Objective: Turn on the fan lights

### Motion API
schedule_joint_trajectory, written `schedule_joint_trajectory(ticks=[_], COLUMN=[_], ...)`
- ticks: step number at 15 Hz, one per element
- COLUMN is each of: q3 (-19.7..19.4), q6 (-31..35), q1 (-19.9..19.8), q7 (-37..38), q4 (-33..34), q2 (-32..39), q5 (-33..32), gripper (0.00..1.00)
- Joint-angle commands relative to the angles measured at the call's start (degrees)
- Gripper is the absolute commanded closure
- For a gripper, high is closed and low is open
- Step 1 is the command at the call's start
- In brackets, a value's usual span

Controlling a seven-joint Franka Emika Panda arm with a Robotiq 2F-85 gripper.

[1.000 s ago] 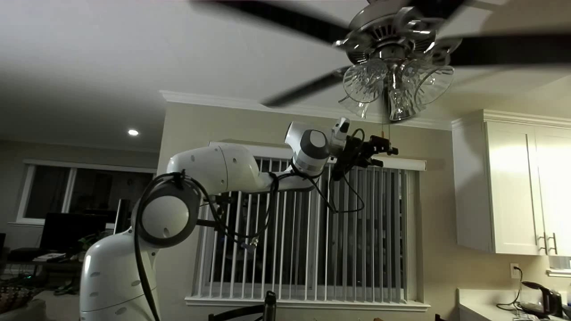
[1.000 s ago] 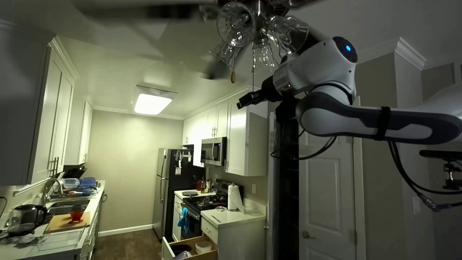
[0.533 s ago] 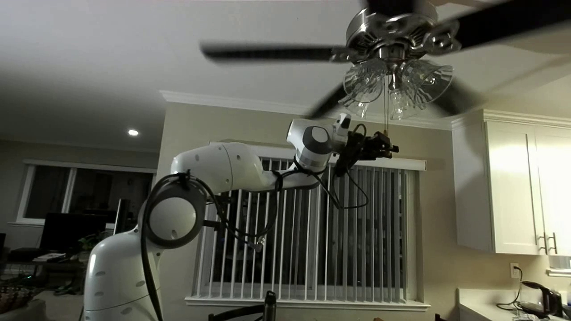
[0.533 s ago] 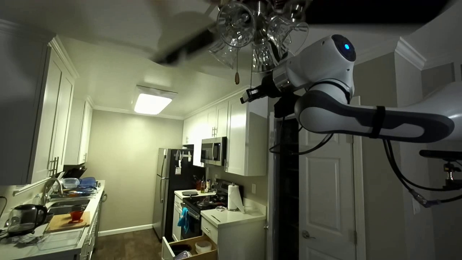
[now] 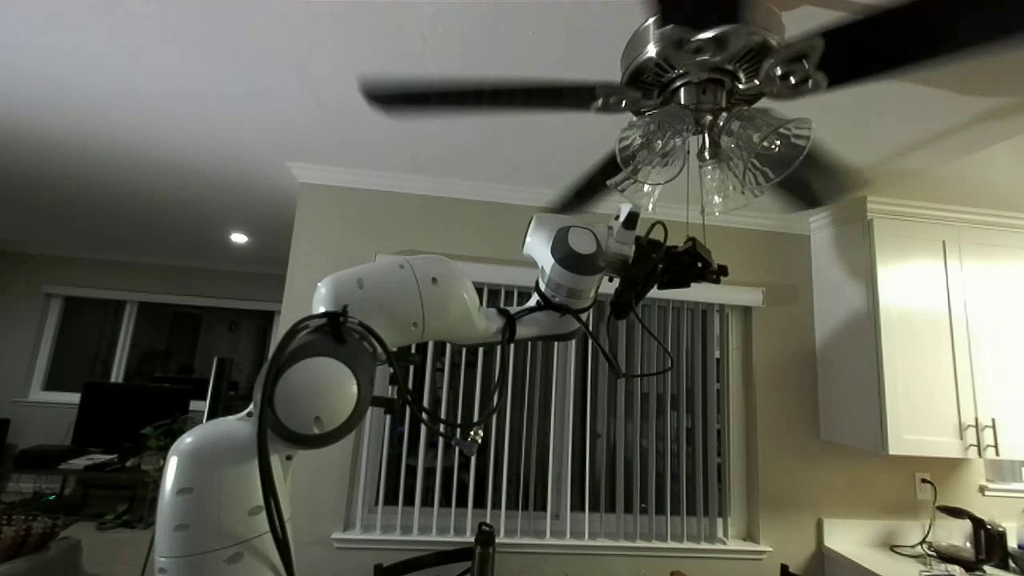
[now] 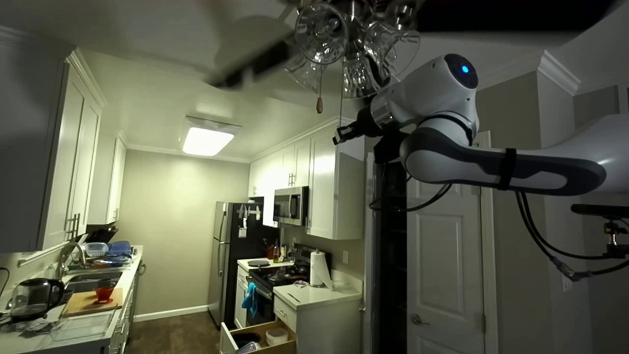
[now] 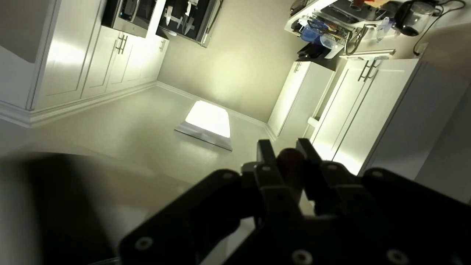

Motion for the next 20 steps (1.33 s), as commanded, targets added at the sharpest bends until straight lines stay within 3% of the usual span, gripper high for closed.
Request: schedule_joint_trajectory(ticks=[1,6,9,10,11,13,20], q3=[-2.0,-3.7,-3.9,-3.8,-3.7,-3.6,-4.8], q6=[-2.9,-8.7,-7.1,-6.4,-5.4,-5.3,-13.4], q1=[1.9,4.6,5.1,5.2,5.1,5.2,6.8], q7=[0.4,-5.2,-3.8,-2.8,-1.3,-0.3,-6.1], q4=[-0.7,-2.6,-0.7,-0.2,0.7,1.0,-4.5], q2=[0.2,-1.4,-0.6,-0.3,0.2,0.4,-1.4], q5=[-1.4,0.6,-0.2,-0.5,-0.8,-0.9,1.0], gripper=[0.95,0.95,0.95,0.84,0.55,0.49,0.04])
